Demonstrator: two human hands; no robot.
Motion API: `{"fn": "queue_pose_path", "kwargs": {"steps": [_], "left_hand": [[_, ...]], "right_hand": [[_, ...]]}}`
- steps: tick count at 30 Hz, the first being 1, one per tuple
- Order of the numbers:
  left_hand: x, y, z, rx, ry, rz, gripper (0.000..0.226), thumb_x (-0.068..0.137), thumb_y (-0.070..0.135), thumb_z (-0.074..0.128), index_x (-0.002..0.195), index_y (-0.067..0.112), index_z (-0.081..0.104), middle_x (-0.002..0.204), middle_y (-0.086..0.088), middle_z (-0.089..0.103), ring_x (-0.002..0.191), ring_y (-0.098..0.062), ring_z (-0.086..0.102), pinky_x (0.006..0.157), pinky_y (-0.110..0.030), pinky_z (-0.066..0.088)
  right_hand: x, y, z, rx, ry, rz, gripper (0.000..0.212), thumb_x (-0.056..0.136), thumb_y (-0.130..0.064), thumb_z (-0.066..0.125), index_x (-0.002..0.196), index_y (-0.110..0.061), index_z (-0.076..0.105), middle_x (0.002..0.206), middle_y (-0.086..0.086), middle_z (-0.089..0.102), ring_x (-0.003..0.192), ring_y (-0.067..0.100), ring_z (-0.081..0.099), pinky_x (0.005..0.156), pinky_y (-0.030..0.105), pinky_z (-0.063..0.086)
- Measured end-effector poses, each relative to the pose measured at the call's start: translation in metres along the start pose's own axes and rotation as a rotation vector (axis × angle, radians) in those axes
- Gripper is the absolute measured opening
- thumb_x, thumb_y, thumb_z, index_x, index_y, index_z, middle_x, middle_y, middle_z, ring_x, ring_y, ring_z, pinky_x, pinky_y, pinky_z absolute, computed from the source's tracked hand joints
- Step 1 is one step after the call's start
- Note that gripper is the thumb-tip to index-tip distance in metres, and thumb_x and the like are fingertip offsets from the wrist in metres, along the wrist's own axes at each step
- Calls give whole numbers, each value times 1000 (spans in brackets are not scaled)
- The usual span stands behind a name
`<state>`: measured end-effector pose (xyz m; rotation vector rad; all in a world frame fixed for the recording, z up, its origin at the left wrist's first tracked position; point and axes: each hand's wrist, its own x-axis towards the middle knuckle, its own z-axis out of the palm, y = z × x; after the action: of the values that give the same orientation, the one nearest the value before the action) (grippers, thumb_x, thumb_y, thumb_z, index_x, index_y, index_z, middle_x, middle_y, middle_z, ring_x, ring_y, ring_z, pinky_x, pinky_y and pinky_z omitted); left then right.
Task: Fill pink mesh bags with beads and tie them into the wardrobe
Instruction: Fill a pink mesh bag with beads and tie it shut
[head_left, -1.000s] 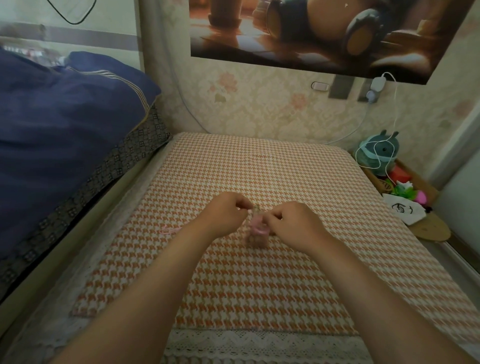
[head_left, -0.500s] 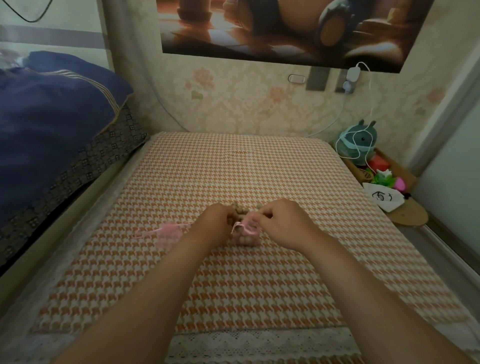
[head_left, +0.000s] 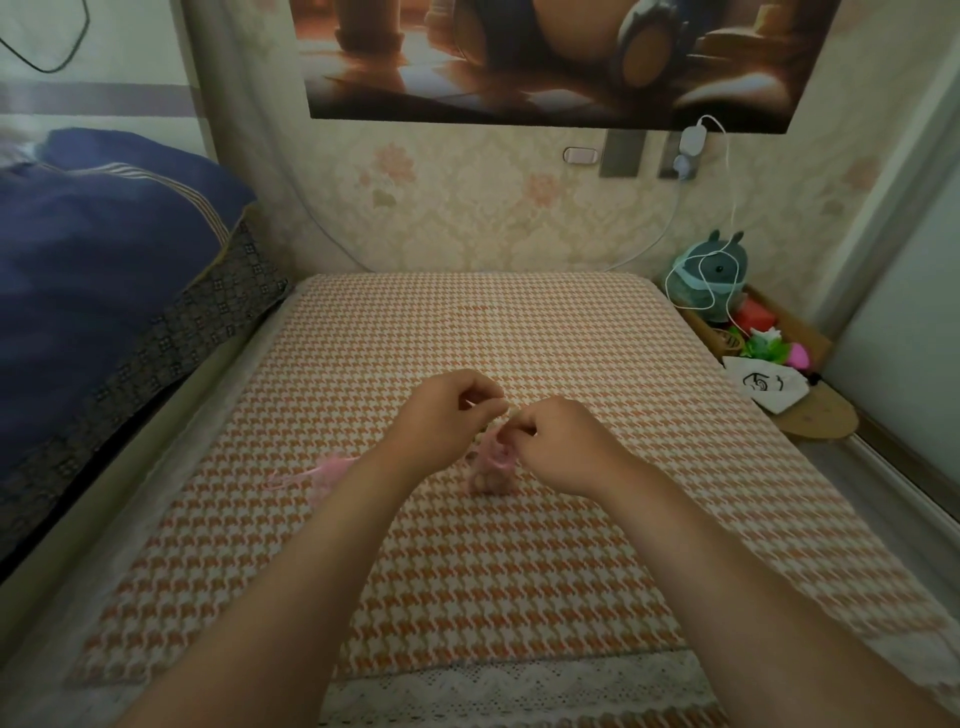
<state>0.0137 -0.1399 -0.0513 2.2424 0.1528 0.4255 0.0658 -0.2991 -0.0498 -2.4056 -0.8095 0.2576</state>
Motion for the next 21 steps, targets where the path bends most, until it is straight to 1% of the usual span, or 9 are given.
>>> {"fn": "queue_pose_path", "kwargs": {"steps": [5,8,10,13,15,16,18,20,21], "left_hand": [[-13,7,3,65,-100,7,4,91,28,69,87,29,69,86,14,67,74,5,64,60,-8,46],[-14,2,3,162,-112,-4,9,90,30,69,96,25,72,93,13,64,79,2,61,70,-17,49],[-14,-1,2,187,-118,-22,14,90,33,69,101,27,73,99,13,65,86,-4,61,78,-26,52],[-13,-3,1,157,-155,-40,20,92,34,65,110,27,71,105,15,68,91,-3,62,76,-21,48],[-13,-4,-2,130,-185,-55,24,93,32,63,115,26,70,108,14,69,96,-3,62,79,-19,48],[-13,-6,-3,112,-207,-62,30,90,33,66,120,25,67,112,12,68,101,-4,62,84,-21,50],[-16,-7,-3,65,-270,-62,62,79,35,77,134,26,52,117,9,66,107,-7,62,91,-29,53],[-21,-10,1,25,-324,-55,91,70,32,85,144,28,32,111,10,66,101,-9,64,87,-30,55],[-22,-12,3,35,-338,-57,96,69,30,86,145,29,27,109,11,65,98,-9,64,84,-30,54]], "right_hand": [[-2,0,-5,0,-17,20,29,97,-23,53,74,-20,72,68,6,68,56,19,53,55,35,41],[-3,2,-5,0,-11,13,31,97,-23,53,74,-26,74,69,4,72,52,16,53,54,34,42],[-1,3,-5,-19,-10,0,31,97,-23,53,78,-29,76,81,3,77,46,12,50,53,33,44],[0,6,-4,-35,-12,-8,28,97,-25,54,83,-31,78,114,5,76,36,3,42,53,34,48],[-1,4,-6,-37,-10,-13,26,97,-25,54,90,-31,79,117,5,76,42,4,50,57,36,54],[-2,3,-7,-40,-11,-14,26,96,-24,54,93,-30,80,114,5,76,50,7,59,62,37,57],[-4,-1,-8,-27,-28,-14,29,93,-19,55,98,-31,80,105,2,78,63,16,67,70,45,62],[-5,-3,-8,34,-53,-27,36,88,-15,56,92,-42,79,95,-3,79,70,24,71,73,49,62],[-5,-5,-7,69,-57,-34,40,86,-14,56,84,-49,77,92,-5,79,73,26,72,73,49,62]]}}
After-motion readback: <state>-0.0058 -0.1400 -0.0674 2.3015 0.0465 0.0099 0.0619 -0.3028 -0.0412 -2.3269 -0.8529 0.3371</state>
